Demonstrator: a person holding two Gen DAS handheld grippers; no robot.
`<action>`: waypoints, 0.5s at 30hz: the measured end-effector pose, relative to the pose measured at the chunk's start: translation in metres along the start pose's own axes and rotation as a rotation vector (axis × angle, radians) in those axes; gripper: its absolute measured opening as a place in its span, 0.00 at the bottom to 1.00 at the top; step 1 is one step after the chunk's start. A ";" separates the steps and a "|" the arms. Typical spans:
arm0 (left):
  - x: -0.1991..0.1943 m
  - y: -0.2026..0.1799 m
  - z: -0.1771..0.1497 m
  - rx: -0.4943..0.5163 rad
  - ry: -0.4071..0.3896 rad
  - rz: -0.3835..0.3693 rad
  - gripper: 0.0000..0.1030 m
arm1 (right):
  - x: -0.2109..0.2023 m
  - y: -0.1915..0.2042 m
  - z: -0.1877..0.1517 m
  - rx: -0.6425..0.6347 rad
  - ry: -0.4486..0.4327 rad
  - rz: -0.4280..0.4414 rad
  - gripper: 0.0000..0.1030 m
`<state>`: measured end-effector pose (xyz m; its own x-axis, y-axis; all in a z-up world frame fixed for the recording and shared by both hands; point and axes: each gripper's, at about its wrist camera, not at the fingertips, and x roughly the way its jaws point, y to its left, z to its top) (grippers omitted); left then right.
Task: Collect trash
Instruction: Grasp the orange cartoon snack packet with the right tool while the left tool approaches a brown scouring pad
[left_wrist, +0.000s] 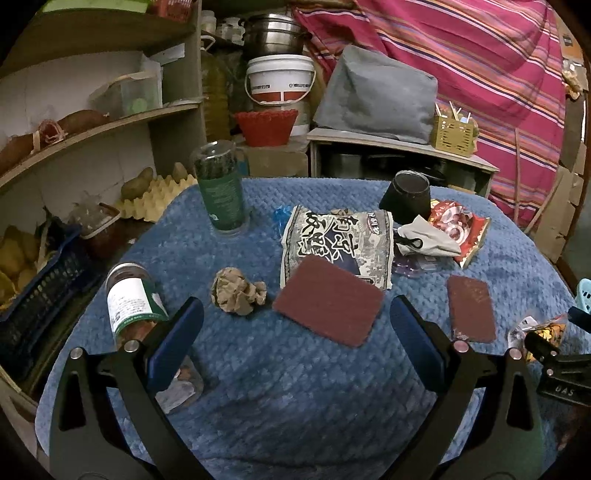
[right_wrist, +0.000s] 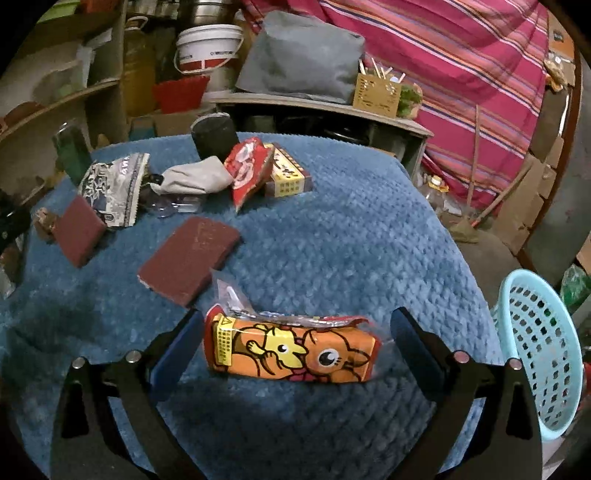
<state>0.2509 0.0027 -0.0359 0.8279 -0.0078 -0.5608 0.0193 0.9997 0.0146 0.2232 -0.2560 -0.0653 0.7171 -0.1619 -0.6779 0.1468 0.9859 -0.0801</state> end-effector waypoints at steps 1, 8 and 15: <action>0.000 0.001 0.000 -0.004 0.005 -0.004 0.95 | 0.002 -0.002 0.000 0.017 0.012 0.006 0.96; 0.001 -0.001 0.000 0.002 0.007 -0.007 0.95 | 0.008 0.004 -0.001 0.010 0.042 -0.021 0.96; 0.002 -0.005 -0.002 0.011 0.017 -0.011 0.95 | 0.011 0.003 0.000 0.028 0.061 -0.057 0.96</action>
<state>0.2512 -0.0028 -0.0390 0.8181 -0.0184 -0.5748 0.0349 0.9992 0.0177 0.2314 -0.2547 -0.0736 0.6644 -0.2137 -0.7162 0.2056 0.9735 -0.0997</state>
